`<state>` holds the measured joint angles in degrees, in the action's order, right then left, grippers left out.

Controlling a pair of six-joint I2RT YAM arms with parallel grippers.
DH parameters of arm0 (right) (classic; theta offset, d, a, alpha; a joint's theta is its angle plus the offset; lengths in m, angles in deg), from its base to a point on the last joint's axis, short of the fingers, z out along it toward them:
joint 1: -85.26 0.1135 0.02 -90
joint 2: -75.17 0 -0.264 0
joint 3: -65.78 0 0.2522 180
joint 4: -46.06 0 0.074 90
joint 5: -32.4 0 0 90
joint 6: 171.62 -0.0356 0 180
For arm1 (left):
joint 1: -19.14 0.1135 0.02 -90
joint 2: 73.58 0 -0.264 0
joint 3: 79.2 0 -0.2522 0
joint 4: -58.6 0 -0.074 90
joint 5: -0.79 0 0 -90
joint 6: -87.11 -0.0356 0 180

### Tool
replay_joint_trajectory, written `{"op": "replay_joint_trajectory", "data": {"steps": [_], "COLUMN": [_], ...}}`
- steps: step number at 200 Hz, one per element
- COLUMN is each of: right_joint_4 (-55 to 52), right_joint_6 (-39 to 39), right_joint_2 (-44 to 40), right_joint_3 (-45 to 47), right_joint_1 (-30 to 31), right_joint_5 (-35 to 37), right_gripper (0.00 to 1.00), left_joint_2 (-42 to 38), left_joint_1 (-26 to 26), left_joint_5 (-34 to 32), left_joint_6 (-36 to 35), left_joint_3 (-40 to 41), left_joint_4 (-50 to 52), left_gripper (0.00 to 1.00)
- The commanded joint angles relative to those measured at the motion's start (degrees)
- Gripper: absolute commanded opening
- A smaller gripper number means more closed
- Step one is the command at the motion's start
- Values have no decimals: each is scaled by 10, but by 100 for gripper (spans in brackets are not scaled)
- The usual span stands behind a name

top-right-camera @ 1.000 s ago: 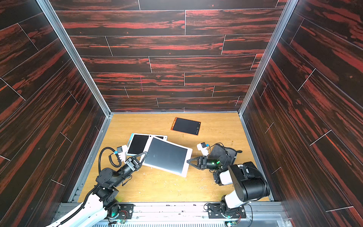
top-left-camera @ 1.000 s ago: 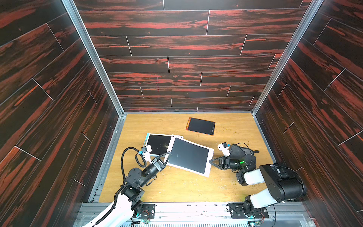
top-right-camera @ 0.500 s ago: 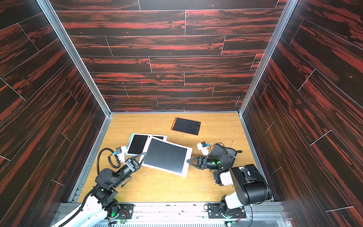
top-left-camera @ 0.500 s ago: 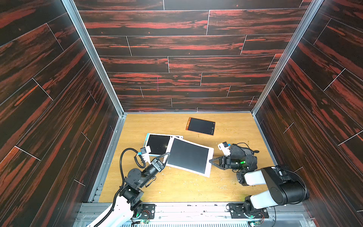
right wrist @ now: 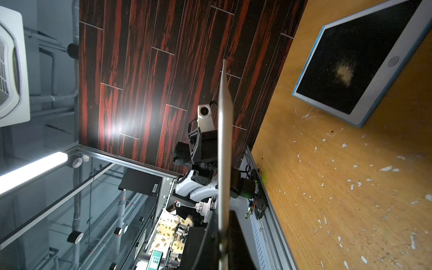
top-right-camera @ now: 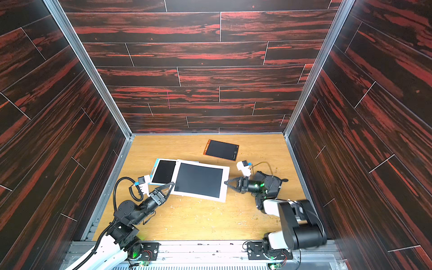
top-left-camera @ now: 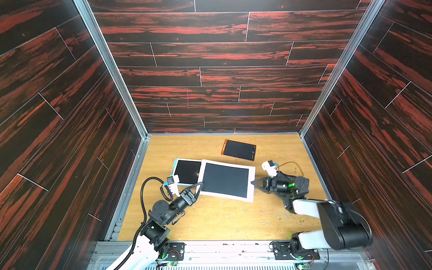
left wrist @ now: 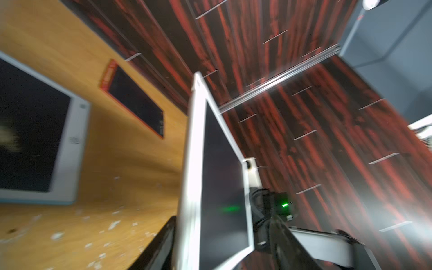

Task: Wipe the drawing tablet
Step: Place the drawing tablet at the center of the board.

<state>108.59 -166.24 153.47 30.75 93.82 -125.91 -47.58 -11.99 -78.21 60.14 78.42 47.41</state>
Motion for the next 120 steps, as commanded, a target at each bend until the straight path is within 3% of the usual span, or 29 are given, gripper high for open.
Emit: {"op": "replay_joint_trajectory", "data": {"steps": [1, 17, 29, 77, 120], "right_joint_4": [-351, -768, -912, -1084, -1095], "right_joint_6": [193, 448, 517, 551, 563], "right_joint_2": [-78, -125, -125, -41, 40], "right_joint_3": [-80, -207, -277, -394, -413], "right_joint_1": [-27, -31, -31, -33, -34], "right_joint_5": [15, 136, 224, 390, 403], "right_gripper": [0, 0, 0, 0, 0], "left_joint_2": [-23, -42, -57, -47, 36], "left_joint_1": [-1, -1, -1, -1, -1], "left_joint_5": [-47, -59, -72, -89, -51], "left_joint_6": [-61, -79, -83, -114, -138], "left_joint_3": [-27, -19, -7, -27, -58], "left_joint_4": [129, 154, 159, 190, 173], "left_gripper": [63, 63, 63, 65, 64]}}
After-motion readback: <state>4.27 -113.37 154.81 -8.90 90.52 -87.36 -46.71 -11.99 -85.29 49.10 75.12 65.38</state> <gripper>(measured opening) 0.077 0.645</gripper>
